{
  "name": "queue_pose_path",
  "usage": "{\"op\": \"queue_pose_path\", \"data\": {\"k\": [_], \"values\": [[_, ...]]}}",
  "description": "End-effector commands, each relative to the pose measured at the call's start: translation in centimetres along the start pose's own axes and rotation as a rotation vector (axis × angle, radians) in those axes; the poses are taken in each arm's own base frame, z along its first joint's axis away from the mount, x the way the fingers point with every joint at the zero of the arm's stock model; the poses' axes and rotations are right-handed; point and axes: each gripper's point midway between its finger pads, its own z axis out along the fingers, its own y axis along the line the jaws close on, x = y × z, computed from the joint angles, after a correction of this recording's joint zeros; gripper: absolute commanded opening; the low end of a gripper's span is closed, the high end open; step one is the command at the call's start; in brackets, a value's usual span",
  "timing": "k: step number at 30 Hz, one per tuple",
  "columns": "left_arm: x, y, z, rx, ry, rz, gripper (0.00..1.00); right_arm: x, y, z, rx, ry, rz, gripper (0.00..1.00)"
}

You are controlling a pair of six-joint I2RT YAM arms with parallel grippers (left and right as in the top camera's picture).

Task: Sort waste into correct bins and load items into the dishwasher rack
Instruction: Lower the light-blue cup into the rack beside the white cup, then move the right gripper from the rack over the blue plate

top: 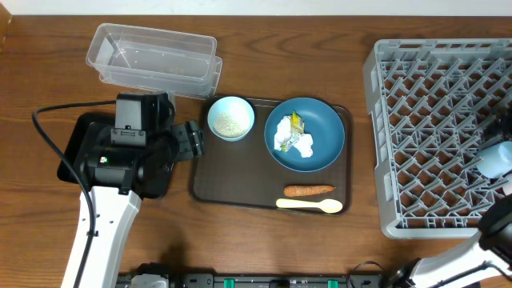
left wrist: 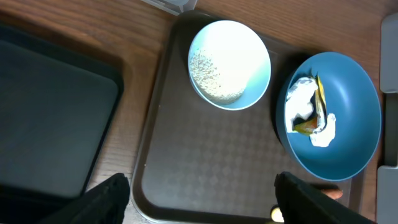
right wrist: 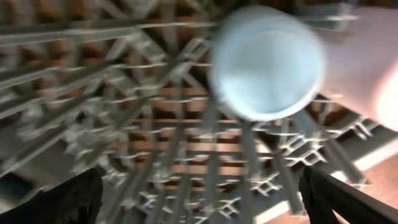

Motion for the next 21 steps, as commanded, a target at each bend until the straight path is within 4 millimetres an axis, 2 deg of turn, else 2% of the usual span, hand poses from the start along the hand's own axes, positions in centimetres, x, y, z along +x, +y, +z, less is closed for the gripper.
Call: {"op": "queue_pose_path", "data": {"k": [1, 5, 8, 11, 12, 14, 18, 21], "values": [[-0.4, 0.2, -0.1, -0.015, -0.009, 0.011, 0.82, 1.1, 4.8, -3.3, -0.117, -0.075, -0.096, 0.99], [-0.5, 0.2, -0.1, -0.013, -0.013, 0.011, 0.86, 3.2, 9.1, -5.1, -0.148, -0.112, -0.261, 0.99], [-0.5, 0.2, -0.1, -0.012, -0.016, 0.012, 0.88, 5.9, 13.3, -5.9, -0.174, -0.123, -0.425, 0.99], [-0.5, 0.2, -0.1, -0.012, -0.016, 0.012, 0.89, 8.5, 16.9, -5.8, -0.203, -0.11, -0.561, 0.99], [-0.5, 0.2, -0.1, -0.012, -0.016, 0.012, 0.89, 10.0, 18.9, -5.7, -0.248, -0.091, -0.615, 0.99], [-0.5, 0.2, -0.1, -0.012, -0.016, 0.012, 0.89, 12.0, 21.6, -5.5, -0.307, -0.068, -0.704, 0.99], [-0.7, 0.1, -0.1, -0.01, -0.023, 0.013, 0.89, 14.4, 24.3, -4.6, -0.289, -0.069, -0.819, 0.99], [-1.0, 0.0, -0.1, -0.006, -0.034, 0.015, 0.89, 15.6, 25.3, -4.1, -0.239, -0.082, -0.88, 0.99]]}}
